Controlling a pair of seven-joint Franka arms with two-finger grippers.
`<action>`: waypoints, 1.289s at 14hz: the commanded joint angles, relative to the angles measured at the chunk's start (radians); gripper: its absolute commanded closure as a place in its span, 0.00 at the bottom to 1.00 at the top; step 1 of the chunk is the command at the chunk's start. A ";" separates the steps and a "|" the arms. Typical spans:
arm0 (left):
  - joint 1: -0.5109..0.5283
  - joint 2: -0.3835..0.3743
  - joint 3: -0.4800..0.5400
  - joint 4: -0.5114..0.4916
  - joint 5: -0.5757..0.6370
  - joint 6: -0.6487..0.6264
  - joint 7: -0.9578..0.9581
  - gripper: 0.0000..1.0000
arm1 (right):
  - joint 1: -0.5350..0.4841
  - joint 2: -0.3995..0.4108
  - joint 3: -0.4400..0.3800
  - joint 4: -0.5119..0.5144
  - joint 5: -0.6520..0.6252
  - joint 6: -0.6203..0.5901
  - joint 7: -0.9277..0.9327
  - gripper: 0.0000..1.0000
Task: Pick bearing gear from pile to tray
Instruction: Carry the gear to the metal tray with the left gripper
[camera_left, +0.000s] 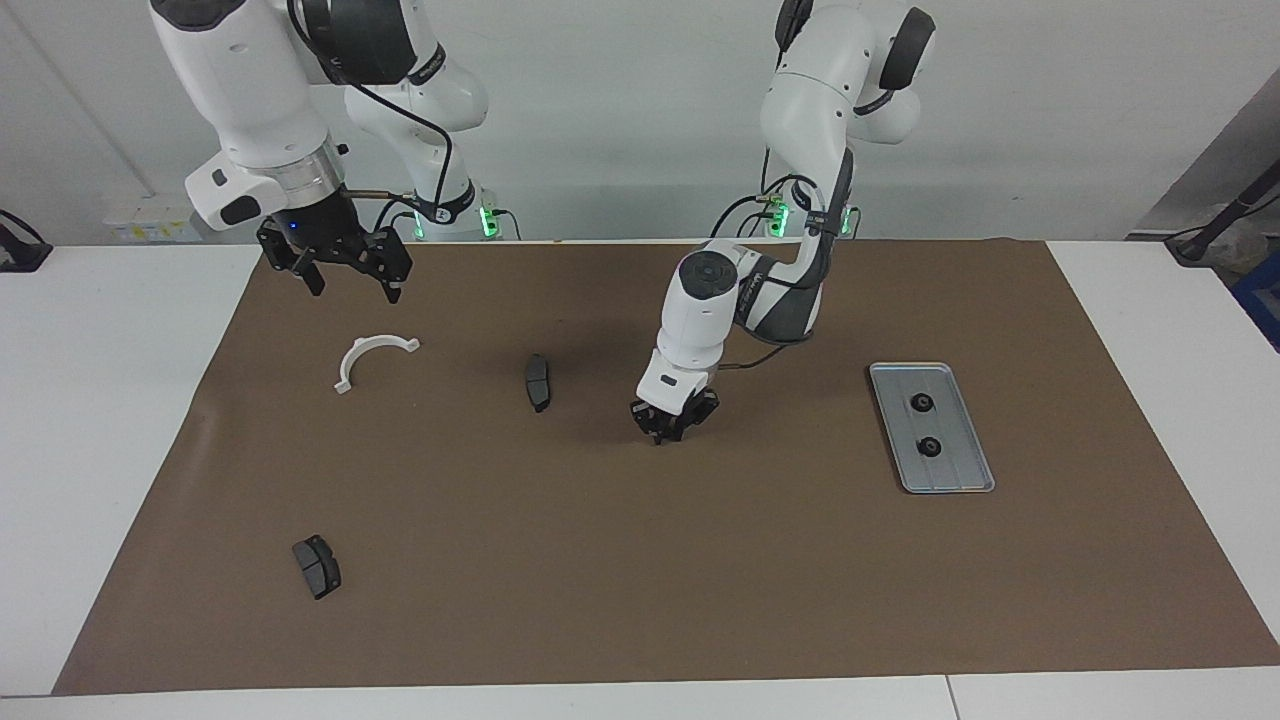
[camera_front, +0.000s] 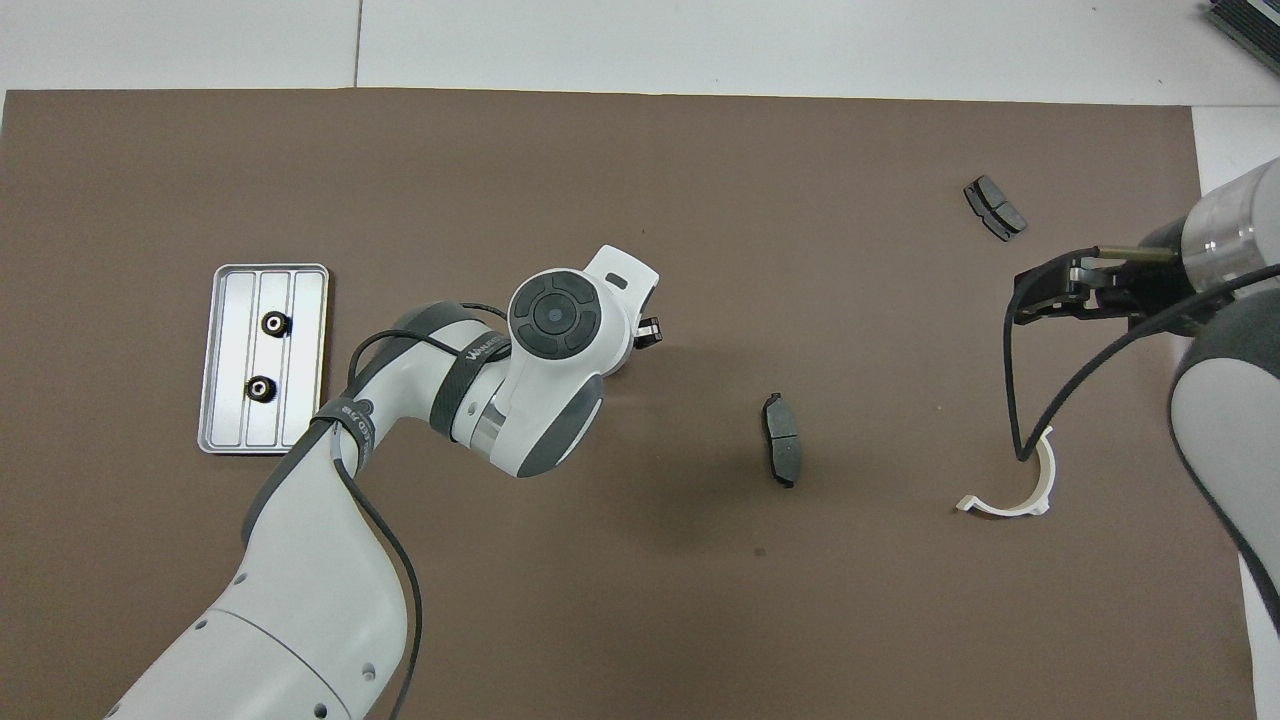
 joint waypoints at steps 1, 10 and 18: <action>0.000 0.016 0.002 0.019 0.006 0.005 0.013 0.71 | -0.005 -0.016 0.003 -0.008 0.000 -0.007 -0.048 0.00; 0.005 0.014 0.002 0.022 0.006 -0.011 0.014 0.80 | -0.018 -0.016 0.003 -0.008 0.015 0.000 -0.045 0.00; 0.031 0.003 0.005 0.065 0.020 -0.121 0.023 0.86 | -0.016 -0.016 0.002 -0.011 0.017 -0.003 -0.045 0.00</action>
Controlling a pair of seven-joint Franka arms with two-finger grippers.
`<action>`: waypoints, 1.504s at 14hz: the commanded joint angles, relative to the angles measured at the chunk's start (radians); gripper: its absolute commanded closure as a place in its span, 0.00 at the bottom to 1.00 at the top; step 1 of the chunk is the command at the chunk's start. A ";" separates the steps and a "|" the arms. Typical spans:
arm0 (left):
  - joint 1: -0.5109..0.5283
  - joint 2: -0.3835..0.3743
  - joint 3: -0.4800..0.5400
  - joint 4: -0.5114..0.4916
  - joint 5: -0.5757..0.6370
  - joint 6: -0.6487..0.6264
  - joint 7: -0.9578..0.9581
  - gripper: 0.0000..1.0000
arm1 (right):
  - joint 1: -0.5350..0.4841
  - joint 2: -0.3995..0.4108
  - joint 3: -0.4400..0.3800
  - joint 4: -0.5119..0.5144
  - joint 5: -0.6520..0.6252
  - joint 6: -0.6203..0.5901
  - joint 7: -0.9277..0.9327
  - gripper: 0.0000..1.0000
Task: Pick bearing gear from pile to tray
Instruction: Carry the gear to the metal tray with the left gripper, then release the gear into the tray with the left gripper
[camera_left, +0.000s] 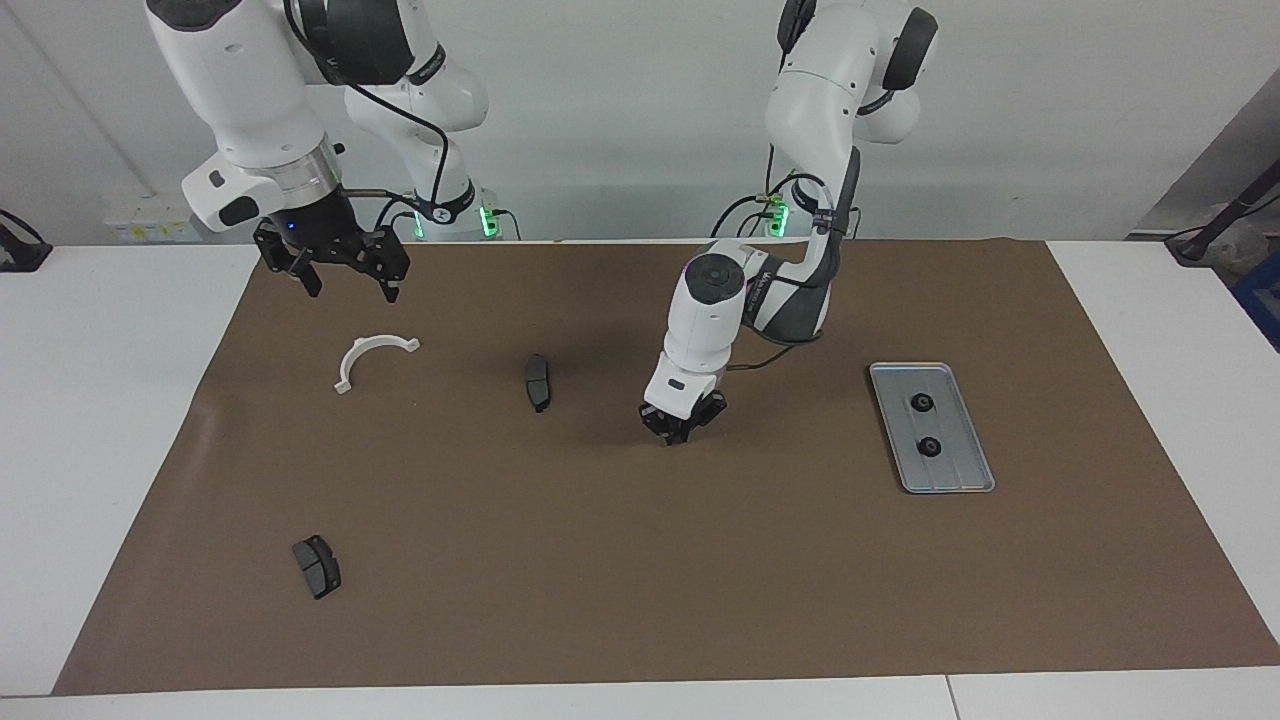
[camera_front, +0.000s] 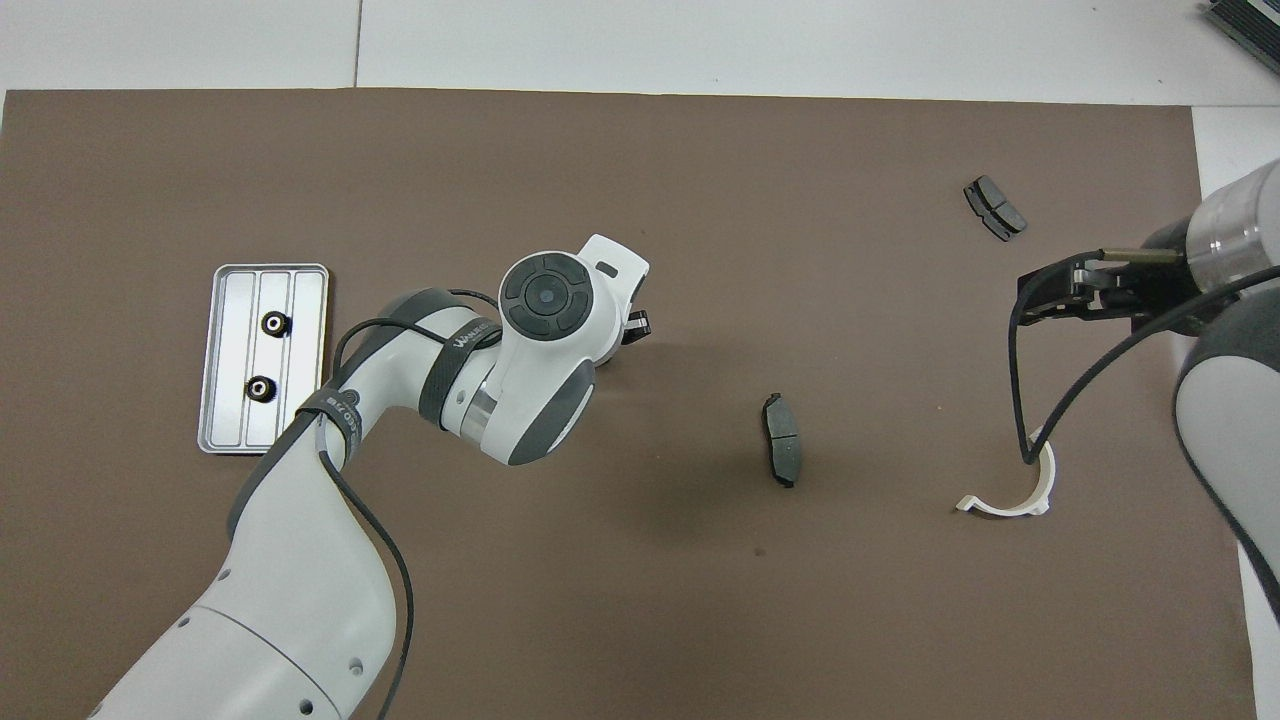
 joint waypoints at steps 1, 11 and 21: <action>0.046 -0.008 -0.001 0.054 0.013 -0.096 0.037 0.86 | -0.016 -0.016 0.005 -0.011 0.016 -0.003 -0.025 0.00; 0.521 -0.130 -0.001 0.068 0.000 -0.461 0.722 0.86 | -0.014 -0.016 0.005 -0.011 0.016 -0.003 -0.025 0.00; 0.686 -0.245 0.001 -0.183 0.001 -0.360 1.089 0.77 | -0.016 -0.016 0.005 -0.011 0.016 -0.003 -0.025 0.00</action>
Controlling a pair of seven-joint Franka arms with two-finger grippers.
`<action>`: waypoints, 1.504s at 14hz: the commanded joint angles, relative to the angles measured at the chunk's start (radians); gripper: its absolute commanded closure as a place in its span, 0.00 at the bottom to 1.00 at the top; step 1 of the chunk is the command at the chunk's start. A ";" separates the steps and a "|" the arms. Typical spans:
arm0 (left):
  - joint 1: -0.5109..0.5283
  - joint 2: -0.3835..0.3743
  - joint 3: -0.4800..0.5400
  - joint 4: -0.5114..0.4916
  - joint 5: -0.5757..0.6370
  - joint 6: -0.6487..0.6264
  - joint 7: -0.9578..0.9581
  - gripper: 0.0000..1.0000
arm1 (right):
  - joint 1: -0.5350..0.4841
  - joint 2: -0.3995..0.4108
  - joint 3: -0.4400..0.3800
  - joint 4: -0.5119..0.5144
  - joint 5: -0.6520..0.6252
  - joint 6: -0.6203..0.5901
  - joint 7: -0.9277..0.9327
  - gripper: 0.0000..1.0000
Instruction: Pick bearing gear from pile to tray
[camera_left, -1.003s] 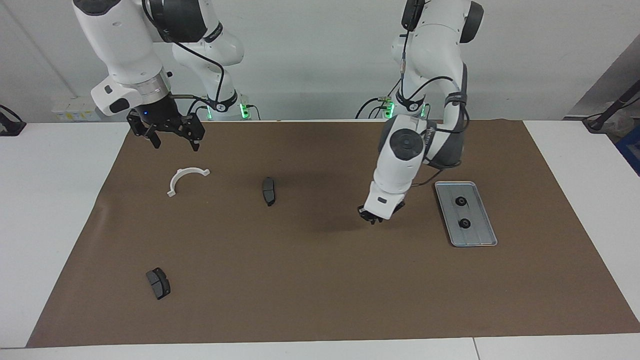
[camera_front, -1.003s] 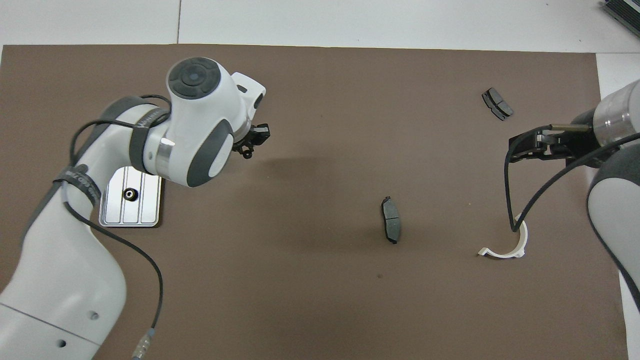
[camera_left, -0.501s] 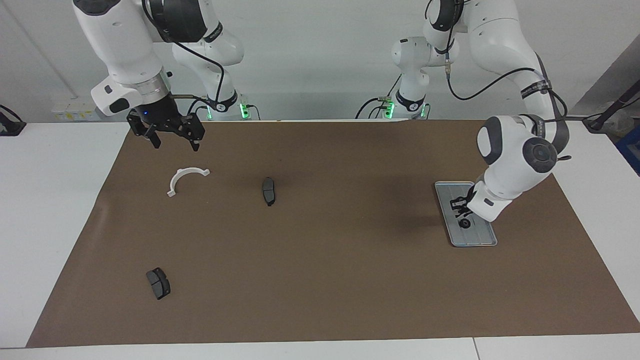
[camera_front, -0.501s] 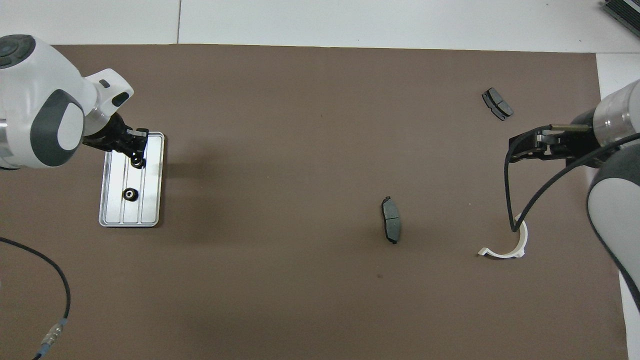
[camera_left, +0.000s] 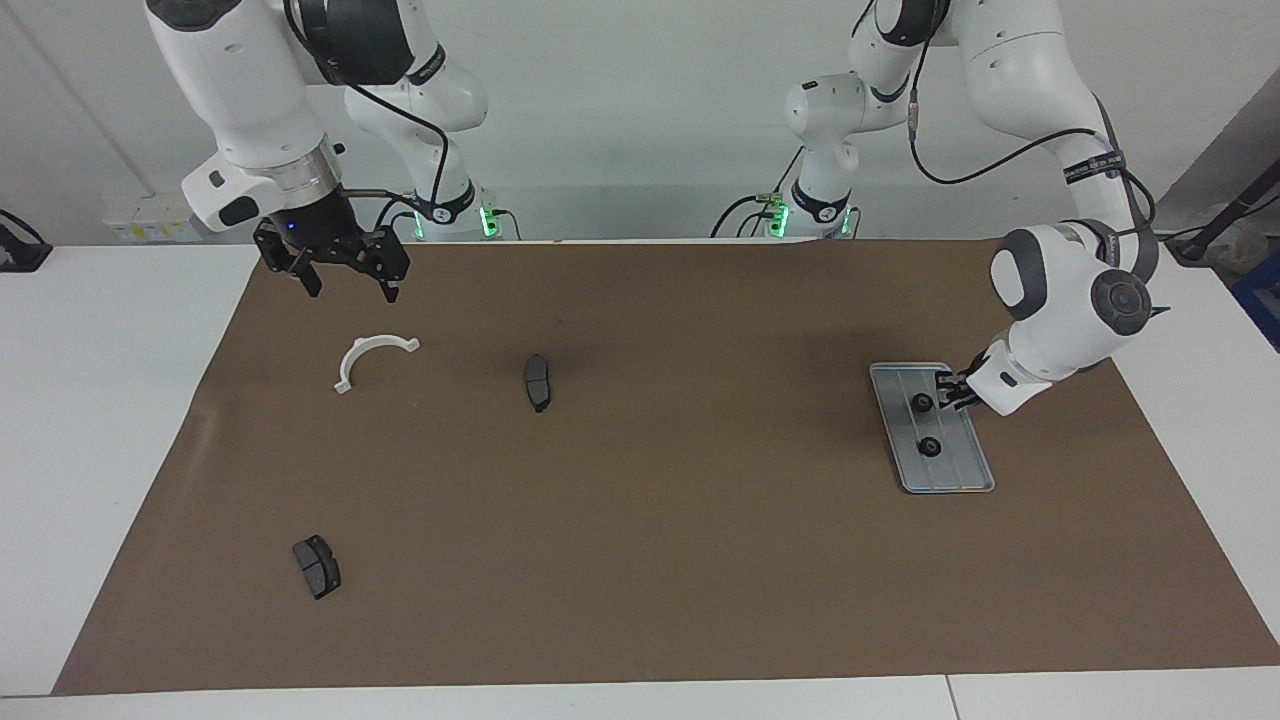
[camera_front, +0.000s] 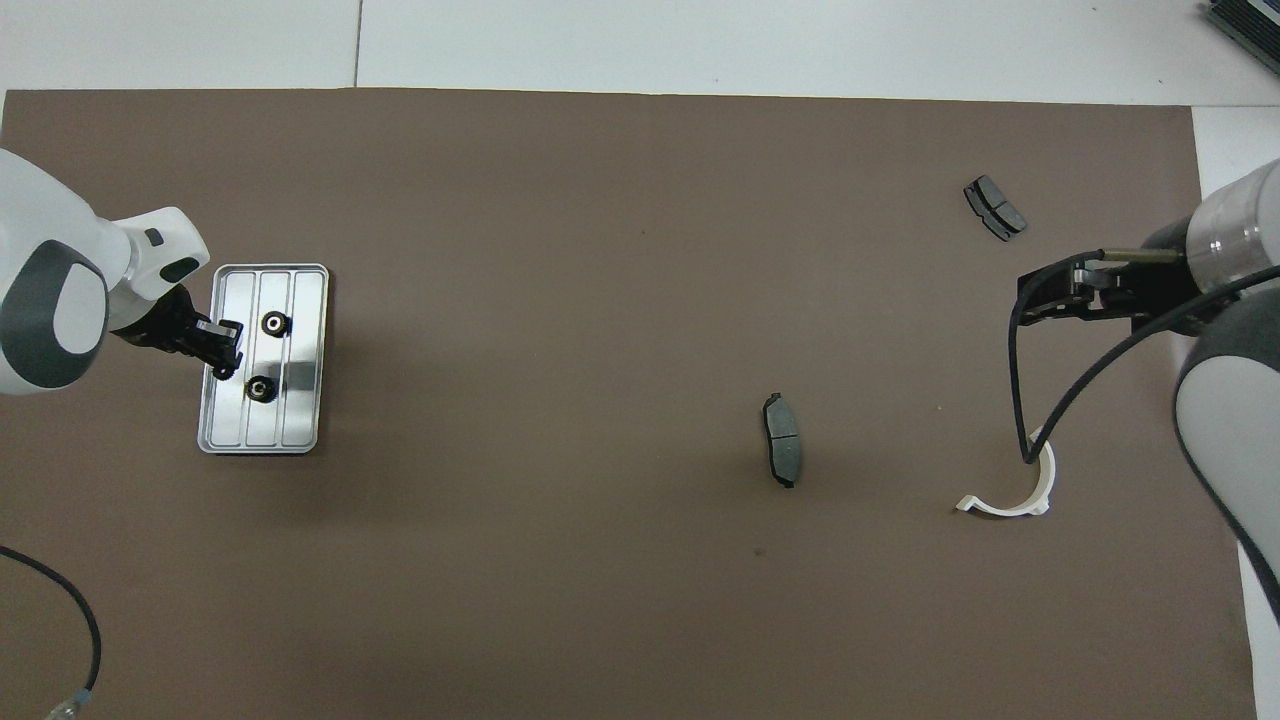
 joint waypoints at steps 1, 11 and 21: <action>0.027 -0.053 -0.009 -0.068 0.001 0.034 0.037 0.75 | -0.016 -0.016 0.005 -0.011 0.016 -0.003 -0.025 0.00; 0.010 -0.035 -0.011 -0.029 0.001 0.072 -0.001 0.55 | -0.016 -0.016 0.005 -0.011 0.016 -0.003 -0.025 0.00; -0.078 -0.087 -0.021 0.169 0.001 -0.067 -0.232 0.00 | -0.016 -0.016 0.005 -0.011 0.016 -0.003 -0.025 0.00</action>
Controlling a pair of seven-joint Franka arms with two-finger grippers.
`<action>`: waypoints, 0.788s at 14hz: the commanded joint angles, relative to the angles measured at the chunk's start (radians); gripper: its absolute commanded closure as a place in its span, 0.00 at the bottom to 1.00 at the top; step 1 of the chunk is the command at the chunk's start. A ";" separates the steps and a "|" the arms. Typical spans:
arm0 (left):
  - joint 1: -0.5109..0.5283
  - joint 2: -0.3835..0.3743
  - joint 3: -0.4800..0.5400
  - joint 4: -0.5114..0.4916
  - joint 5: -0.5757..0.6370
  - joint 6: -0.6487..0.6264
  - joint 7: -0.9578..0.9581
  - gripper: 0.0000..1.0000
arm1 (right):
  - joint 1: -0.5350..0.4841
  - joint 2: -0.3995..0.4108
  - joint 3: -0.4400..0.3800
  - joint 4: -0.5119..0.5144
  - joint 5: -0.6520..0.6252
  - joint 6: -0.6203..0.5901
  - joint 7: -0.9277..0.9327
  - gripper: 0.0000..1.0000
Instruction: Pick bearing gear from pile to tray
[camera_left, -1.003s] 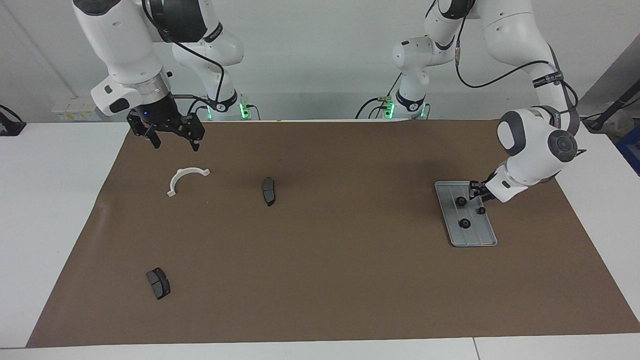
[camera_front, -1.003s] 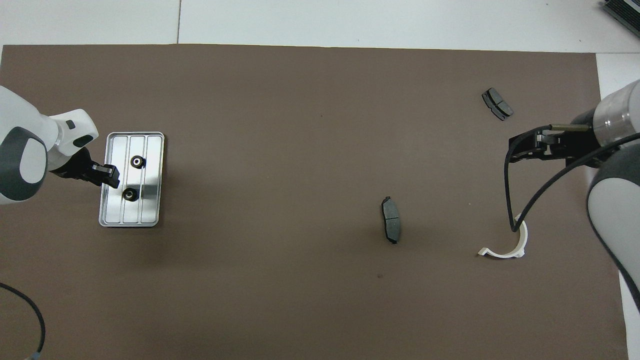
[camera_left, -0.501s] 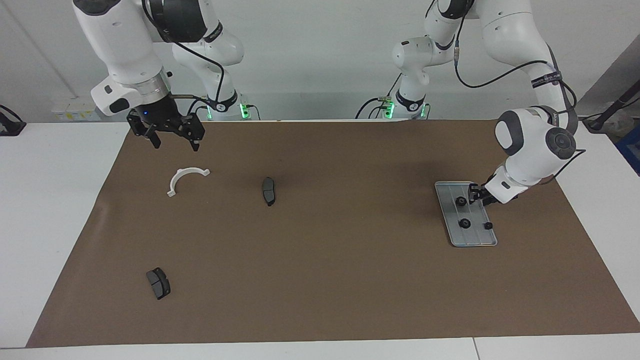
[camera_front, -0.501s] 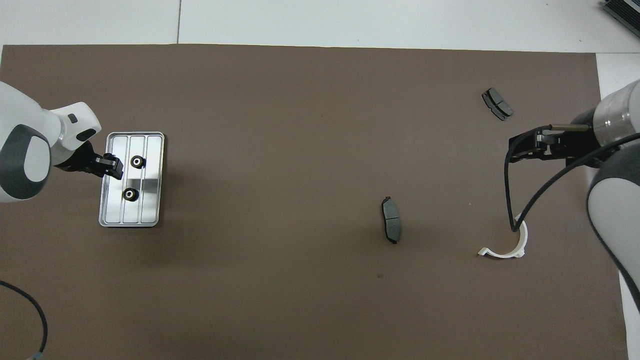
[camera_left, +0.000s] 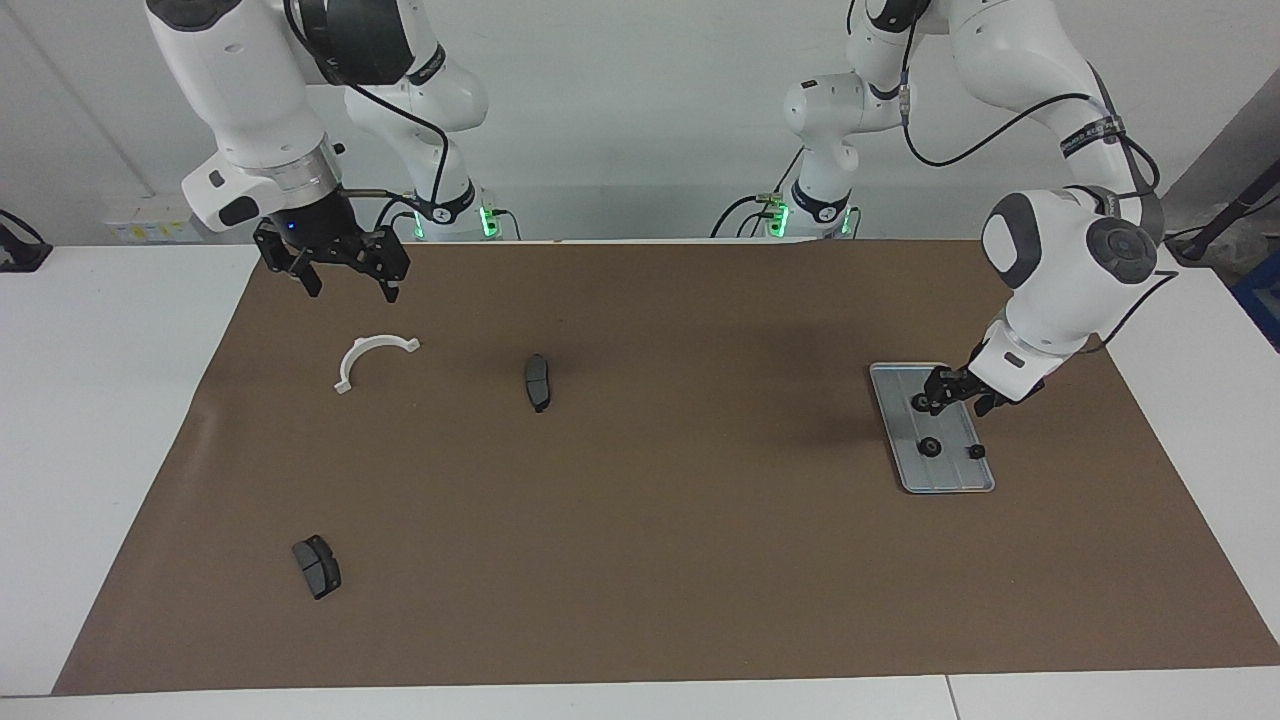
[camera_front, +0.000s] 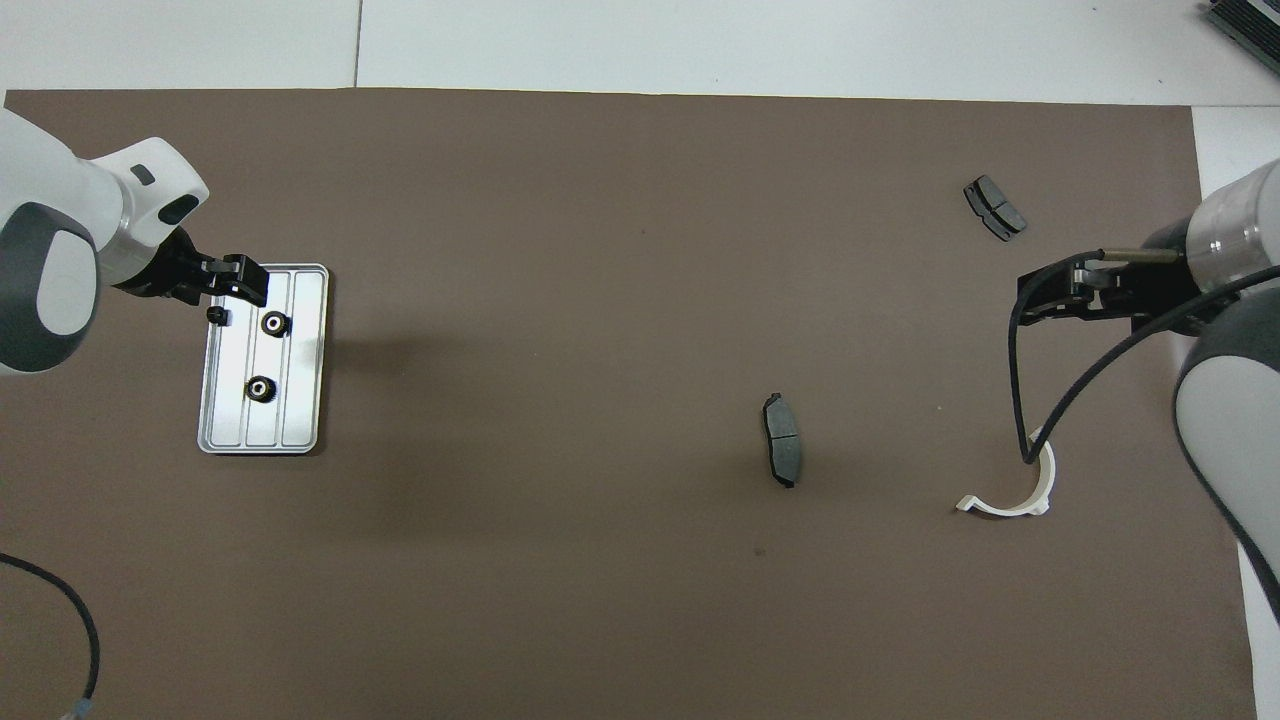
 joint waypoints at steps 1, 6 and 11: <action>-0.014 -0.058 0.008 0.031 0.002 -0.069 -0.030 0.00 | -0.016 -0.016 0.005 -0.011 0.016 -0.003 -0.025 0.00; -0.011 -0.083 0.011 0.033 0.002 -0.065 -0.026 0.00 | -0.016 -0.016 0.005 -0.011 0.016 -0.003 -0.025 0.00; 0.000 -0.157 0.019 0.054 0.003 -0.085 -0.019 0.00 | -0.016 -0.016 0.005 -0.011 0.016 -0.003 -0.025 0.00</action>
